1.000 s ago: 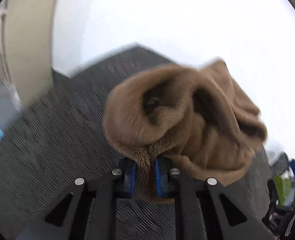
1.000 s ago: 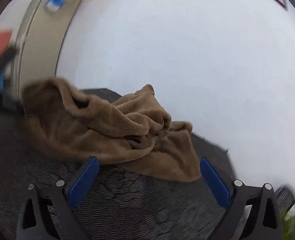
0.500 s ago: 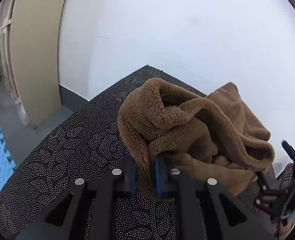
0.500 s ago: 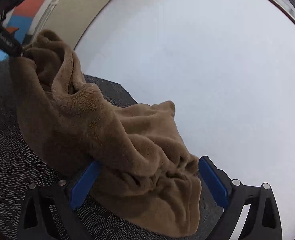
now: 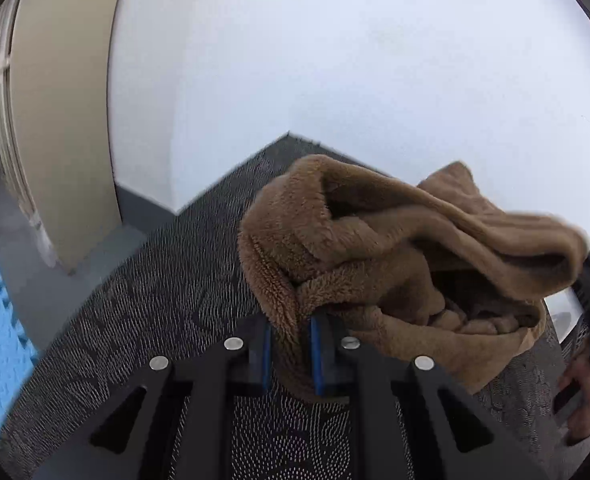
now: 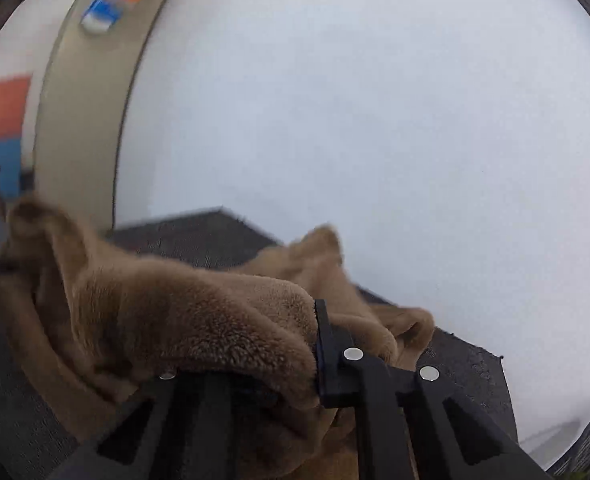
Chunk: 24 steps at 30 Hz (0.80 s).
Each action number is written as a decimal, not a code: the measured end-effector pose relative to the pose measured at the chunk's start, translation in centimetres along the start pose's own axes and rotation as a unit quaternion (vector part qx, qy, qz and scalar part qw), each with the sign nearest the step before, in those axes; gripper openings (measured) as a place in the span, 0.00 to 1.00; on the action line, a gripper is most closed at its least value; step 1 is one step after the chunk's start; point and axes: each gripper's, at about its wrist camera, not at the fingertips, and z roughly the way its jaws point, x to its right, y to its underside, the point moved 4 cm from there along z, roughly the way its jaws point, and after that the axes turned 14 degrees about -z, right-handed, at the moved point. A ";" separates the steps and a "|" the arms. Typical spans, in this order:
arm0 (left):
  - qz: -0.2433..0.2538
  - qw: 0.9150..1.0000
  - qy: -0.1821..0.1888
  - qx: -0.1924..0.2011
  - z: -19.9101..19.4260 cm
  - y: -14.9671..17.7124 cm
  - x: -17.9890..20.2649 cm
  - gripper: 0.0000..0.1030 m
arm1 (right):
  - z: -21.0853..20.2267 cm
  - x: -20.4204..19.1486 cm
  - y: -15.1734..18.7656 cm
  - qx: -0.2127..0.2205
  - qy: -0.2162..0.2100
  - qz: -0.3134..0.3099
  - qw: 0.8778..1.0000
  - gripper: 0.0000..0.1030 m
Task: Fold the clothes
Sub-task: 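Lift the blanket high with both grippers to shake it open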
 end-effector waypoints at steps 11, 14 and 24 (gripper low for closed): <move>0.043 0.984 0.088 0.149 -9.8 -6.9 5.8 0.17 | -15.6 8.4 -8.9 0.171 0.177 0.061 0.967 0.13; 0.060 0.973 0.108 0.195 -13.1 -7.9 7.8 0.17 | -19.5 9.6 -9.6 0.196 0.213 0.072 0.955 0.13; 0.131 0.910 0.174 0.353 -26.7 -8.1 14.9 0.20 | -30.7 13.2 -12.0 0.272 0.314 0.108 0.903 0.13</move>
